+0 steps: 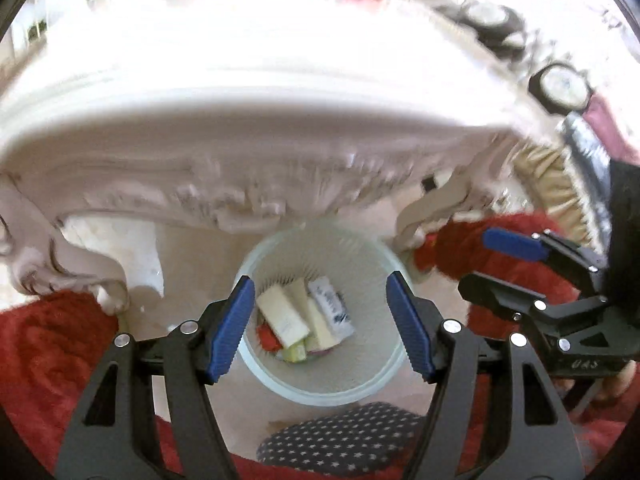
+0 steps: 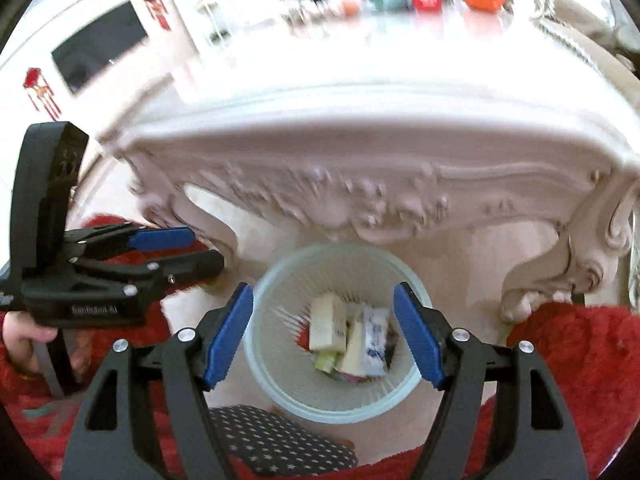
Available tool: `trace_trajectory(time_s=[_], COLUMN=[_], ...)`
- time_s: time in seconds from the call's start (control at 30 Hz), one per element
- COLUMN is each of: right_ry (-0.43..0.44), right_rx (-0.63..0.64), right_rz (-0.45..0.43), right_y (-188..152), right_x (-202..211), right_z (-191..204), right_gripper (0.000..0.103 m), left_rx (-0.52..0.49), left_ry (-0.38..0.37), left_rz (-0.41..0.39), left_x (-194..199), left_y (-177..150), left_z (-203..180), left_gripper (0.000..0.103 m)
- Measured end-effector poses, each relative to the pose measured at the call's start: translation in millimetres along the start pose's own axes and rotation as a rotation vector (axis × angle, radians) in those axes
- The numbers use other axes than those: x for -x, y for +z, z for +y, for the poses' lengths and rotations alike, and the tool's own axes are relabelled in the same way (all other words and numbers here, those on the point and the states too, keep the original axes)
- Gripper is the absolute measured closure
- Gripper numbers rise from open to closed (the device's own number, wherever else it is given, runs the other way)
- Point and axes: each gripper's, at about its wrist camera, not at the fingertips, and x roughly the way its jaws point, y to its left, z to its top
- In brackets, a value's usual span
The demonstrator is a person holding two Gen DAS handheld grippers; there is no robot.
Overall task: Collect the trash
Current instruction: 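Move both open grippers back up to the table, then grasp the white paper bag with left gripper while right gripper grasps the orange-filled plastic bag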
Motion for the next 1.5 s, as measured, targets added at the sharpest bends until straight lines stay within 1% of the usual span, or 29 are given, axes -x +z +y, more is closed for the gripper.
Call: trace_trajectory(time_s=[0.07, 0.13, 0.2, 0.23, 0.27, 0.3, 0.37, 0.4, 0.5, 0.53, 0.57, 0.63, 0.67, 0.7, 0.83, 0.93, 1.07, 1.17, 1.3, 1.37, 1.4, 1.43, 1.47, 1.5], right_ry=[0.036, 0.060, 0.046, 0.032, 0.016, 0.012, -0.005, -0.015, -0.008, 0.000, 0.004, 0.002, -0.005, -0.017, 0.020, 0.019, 0.021, 0.036, 0.057, 0.040, 0.029, 0.019, 0.015, 0.010], right_rx=[-0.012, -0.004, 0.032, 0.049, 0.066, 0.077, 0.099, 0.114, 0.190, 0.220, 0.245, 0.305, 0.325, 0.334, 0.338, 0.370, 0.397, 0.384, 0.385, 0.395, 0.404, 0.410, 0.415, 0.411], right_rz=[-0.042, -0.094, -0.145, -0.171, -0.195, -0.205, -0.218, -0.229, -0.236, -0.224, -0.212, -0.205, -0.199, -0.187, -0.122, -0.092, -0.067, -0.013, -0.015, 0.008, 0.021, 0.026, 0.024, 0.025], right_y=[14.5, 38.2, 61.7, 74.8, 92.2, 104.3, 134.2, 151.2, 198.3, 213.8, 223.6, 249.9, 260.9, 274.8, 297.5, 309.9, 318.7, 324.7, 331.4, 332.2, 332.1, 331.5, 330.1, 331.6], right_x=[16.0, 33.5, 45.3, 49.8, 52.2, 52.3, 45.8, 39.5, 14.4, 2.7, -5.1, -28.1, -39.8, -55.4, -92.2, -117.0, -137.6, -152.2, -154.3, -158.2, -161.4, -163.3, -162.2, -162.9], right_z=[-2.6, -7.5, -11.1, -13.3, -16.9, -19.7, -25.7, -28.4, -30.3, -29.1, -28.7, -26.0, -24.0, -24.2, -27.6, -26.6, -27.4, -30.4, -32.4, -31.1, -29.9, -28.9, -26.9, -26.6], right_gripper=[0.034, 0.034, 0.034, 0.034, 0.034, 0.034, 0.034, 0.034, 0.034, 0.028, 0.027, 0.026, 0.026, 0.026, 0.026, 0.026, 0.026, 0.026, 0.026, 0.027, 0.028, 0.030, 0.033, 0.043], left_rx=[-0.014, -0.038, -0.055, -0.063, -0.067, -0.069, -0.061, -0.045, 0.003, 0.018, 0.026, 0.051, 0.060, 0.070, 0.089, 0.113, 0.099, 0.110, 0.130, 0.130, 0.125, 0.108, 0.092, 0.086], left_ry=[0.016, 0.042, 0.060, 0.084, 0.102, 0.114, 0.122, 0.132, 0.169, 0.190, 0.192, 0.189, 0.189, 0.207, 0.262, 0.242, 0.232, 0.224, 0.231, 0.236, 0.237, 0.245, 0.253, 0.240], left_rz=[-0.048, -0.101, -0.150, -0.177, -0.198, -0.221, -0.271, -0.282, -0.310, -0.316, -0.314, -0.306, -0.296, -0.280, -0.228, -0.189, -0.197, -0.175, -0.183, -0.190, -0.192, -0.191, -0.190, -0.187], left_x=[24.5, 45.7, 58.6, 63.3, 65.4, 65.9, 61.5, 54.6, 35.9, 28.8, 21.9, 4.3, -4.0, -14.6, -46.4, -62.4, -67.5, -76.7, -80.9, -81.7, -81.7, -82.5, -82.2, -81.9], left_y=[16.7, 37.8, 61.1, 78.6, 92.7, 107.6, 144.9, 168.3, 219.5, 236.3, 250.1, 277.7, 285.3, 296.6, 318.5, 327.3, 330.9, 336.4, 342.1, 342.8, 342.6, 342.2, 341.6, 341.3], left_z=[-1.3, -0.8, 2.3, 6.0, 9.0, 13.4, 24.6, 32.5, 50.4, 56.4, 61.7, 70.0, 73.0, 77.7, 97.0, 109.1, 110.5, 113.1, 115.0, 114.9, 114.5, 113.0, 111.5, 111.1], left_gripper=[0.036, 0.036, 0.036, 0.033, 0.028, 0.027, 0.027, 0.027, 0.027, 0.027, 0.027, 0.027, 0.027, 0.027, 0.027, 0.027, 0.027, 0.027, 0.027, 0.027, 0.029, 0.035, 0.057, 0.059])
